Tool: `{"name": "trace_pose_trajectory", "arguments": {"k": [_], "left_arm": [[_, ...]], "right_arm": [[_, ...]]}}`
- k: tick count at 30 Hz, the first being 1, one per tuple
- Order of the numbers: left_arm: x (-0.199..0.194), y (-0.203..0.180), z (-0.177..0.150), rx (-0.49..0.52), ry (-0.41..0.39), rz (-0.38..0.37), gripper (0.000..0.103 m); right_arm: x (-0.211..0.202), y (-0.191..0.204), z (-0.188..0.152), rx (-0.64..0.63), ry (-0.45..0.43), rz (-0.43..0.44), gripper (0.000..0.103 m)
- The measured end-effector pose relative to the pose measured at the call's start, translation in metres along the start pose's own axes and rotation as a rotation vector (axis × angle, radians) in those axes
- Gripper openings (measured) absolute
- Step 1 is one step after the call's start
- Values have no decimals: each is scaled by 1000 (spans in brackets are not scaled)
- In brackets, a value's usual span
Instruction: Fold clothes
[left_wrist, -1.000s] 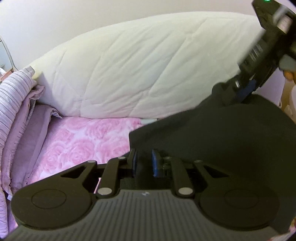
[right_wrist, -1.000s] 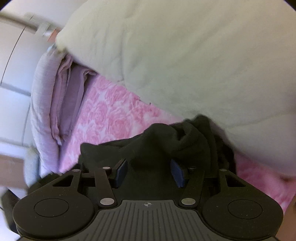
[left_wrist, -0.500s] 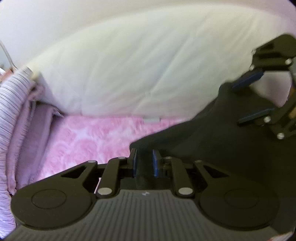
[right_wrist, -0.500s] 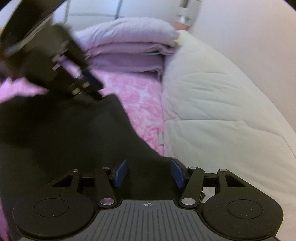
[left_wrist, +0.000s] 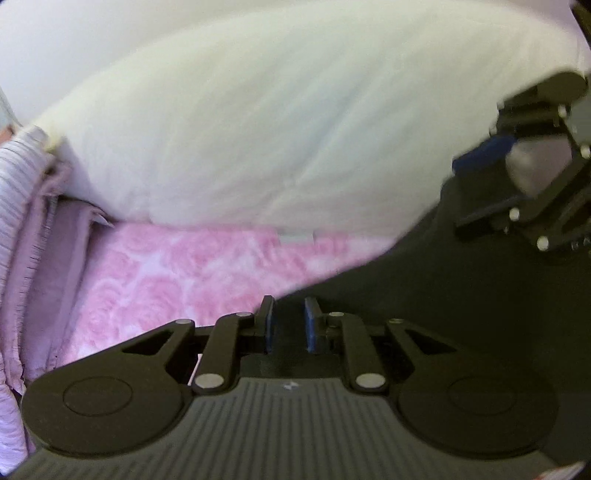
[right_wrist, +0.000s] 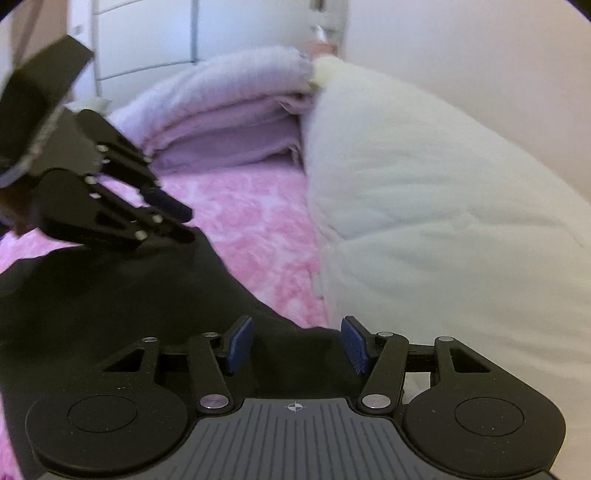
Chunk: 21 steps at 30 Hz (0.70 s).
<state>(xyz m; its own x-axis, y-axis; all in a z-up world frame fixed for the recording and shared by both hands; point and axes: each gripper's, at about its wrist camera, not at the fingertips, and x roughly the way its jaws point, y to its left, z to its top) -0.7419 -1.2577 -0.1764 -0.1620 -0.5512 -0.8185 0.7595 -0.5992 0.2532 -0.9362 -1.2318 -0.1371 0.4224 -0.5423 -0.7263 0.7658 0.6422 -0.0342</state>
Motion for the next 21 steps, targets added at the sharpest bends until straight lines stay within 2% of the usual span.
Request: {"name": "trace_pose_trajectory", "arguments": {"k": [2, 4, 9, 13, 15, 18, 21], "left_arm": [[18, -1, -7, 11, 53, 13, 13], [9, 4, -12, -14, 40, 32, 14], [-55, 24, -40, -51, -12, 144, 14], [-110, 22, -81, -127, -18, 170, 14], [-123, 6, -101, -159, 24, 137, 14], [-108, -25, -131, -102, 165, 138, 7], [-115, -33, -144, -131, 164, 176, 7]], "right_arm": [[13, -6, -3, 27, 41, 5, 56], [14, -12, -1, 50, 50, 9, 56], [-27, -5, -1, 60, -20, 0, 56], [-47, 16, -21, 98, -18, 54, 56], [-55, 31, -31, 117, -7, 97, 56], [-49, 56, -47, 97, 89, 157, 56], [-59, 68, -49, 87, 89, 142, 56]]}}
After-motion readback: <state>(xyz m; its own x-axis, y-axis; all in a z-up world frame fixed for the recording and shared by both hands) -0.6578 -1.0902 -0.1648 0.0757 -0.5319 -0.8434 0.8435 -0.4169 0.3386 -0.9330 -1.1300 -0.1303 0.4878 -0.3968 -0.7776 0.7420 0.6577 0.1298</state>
